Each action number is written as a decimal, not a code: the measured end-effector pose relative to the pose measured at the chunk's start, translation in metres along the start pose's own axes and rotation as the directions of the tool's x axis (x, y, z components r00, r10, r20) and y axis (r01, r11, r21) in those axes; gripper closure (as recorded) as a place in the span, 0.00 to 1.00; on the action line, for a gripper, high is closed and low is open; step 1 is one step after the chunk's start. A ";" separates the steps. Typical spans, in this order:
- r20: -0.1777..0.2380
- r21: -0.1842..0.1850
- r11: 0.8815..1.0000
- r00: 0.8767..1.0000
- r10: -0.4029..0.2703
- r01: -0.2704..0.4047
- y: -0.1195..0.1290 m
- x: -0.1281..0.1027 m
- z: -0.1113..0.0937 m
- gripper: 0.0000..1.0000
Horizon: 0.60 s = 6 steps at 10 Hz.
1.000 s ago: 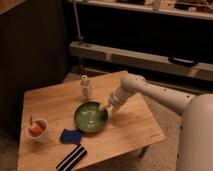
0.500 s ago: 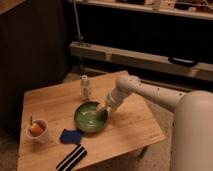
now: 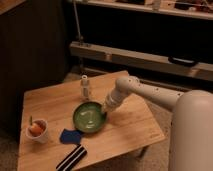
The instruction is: Drag the ceramic bowl in a circle
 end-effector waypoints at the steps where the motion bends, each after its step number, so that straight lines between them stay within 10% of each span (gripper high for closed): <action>1: -0.006 0.004 1.000 1.000 -0.002 0.002 0.001 0.000 0.002 0.68; 6: 0.010 0.030 0.999 1.000 0.012 -0.012 0.000 0.002 -0.012 0.87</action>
